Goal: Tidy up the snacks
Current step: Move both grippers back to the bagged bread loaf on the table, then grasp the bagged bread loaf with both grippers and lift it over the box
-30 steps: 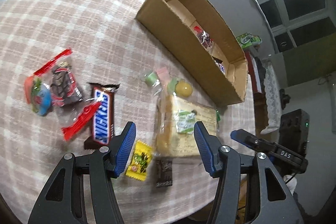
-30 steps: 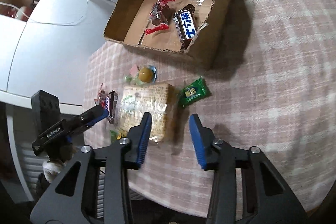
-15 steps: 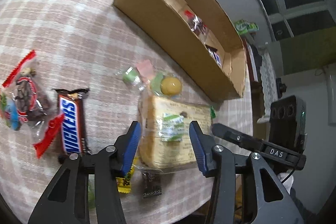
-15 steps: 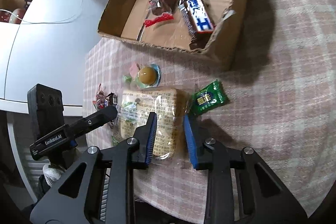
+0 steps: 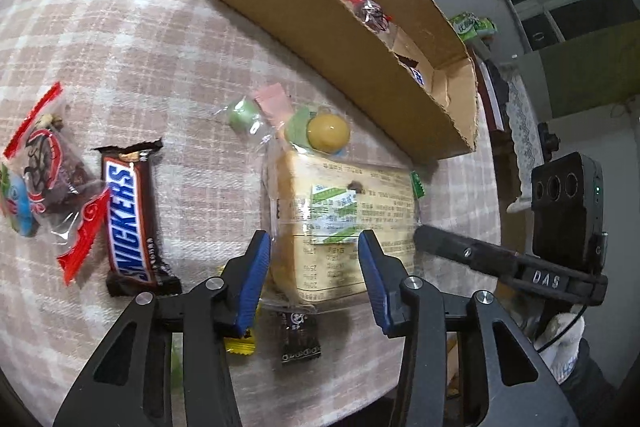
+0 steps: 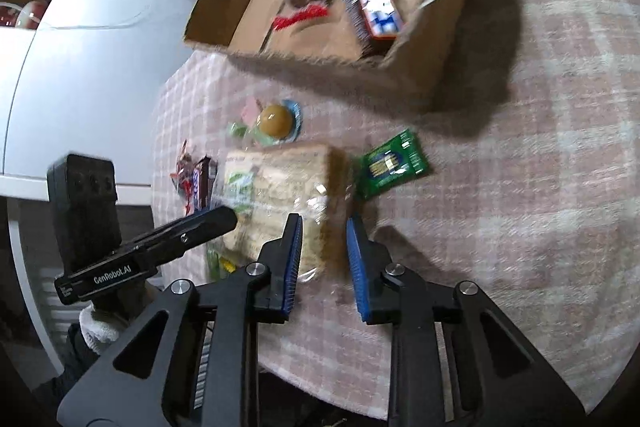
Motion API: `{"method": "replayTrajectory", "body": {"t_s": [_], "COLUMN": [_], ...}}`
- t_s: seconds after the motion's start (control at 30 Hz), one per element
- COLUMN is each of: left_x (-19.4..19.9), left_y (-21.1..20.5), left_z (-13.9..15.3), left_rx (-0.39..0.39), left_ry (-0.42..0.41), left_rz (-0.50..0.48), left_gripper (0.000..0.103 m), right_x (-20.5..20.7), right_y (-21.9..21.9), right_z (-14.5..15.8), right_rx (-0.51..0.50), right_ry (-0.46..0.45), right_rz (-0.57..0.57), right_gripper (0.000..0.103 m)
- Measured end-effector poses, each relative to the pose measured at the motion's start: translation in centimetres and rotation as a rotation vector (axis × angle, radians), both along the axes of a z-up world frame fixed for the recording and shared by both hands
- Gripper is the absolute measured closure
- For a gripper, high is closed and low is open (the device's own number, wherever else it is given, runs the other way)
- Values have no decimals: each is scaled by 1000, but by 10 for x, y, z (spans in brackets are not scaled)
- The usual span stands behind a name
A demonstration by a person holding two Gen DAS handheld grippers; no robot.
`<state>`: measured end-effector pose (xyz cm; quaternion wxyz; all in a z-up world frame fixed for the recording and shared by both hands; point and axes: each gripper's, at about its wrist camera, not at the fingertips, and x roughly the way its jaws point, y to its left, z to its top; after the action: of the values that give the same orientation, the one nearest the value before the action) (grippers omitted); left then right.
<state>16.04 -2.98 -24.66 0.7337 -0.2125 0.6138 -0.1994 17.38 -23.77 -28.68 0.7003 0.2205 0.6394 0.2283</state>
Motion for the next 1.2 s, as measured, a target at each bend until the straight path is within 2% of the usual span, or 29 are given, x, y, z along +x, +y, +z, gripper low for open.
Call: {"method": "replayTrajectory", "body": {"t_s": [0.1,0.27,0.53,0.83,1.2], "left_x": [-1,-4,-6,19,58], "left_y": [-9,-14,-8,-8,-26], "left_z": [4,14,42,76,90], "left_rx": [32,33,34,13,17], "left_ry": [-19,-41,-116,-212,-264], "left_rz": [-19,-15,-12,-8,-16], "left_gripper": [60,60,60,60,60], "right_x": [0,-2,1,22,59], "right_y": [6,3,3,-9,-16], "right_z": [4,12,47,93,115], "right_rx": [-41,-32,-29,-24,-62], "right_ry": [-32,-48,-122,-220,-275], "right_rz": [11,6,14,0,-15], "right_gripper": [79,79,79,79,79]}}
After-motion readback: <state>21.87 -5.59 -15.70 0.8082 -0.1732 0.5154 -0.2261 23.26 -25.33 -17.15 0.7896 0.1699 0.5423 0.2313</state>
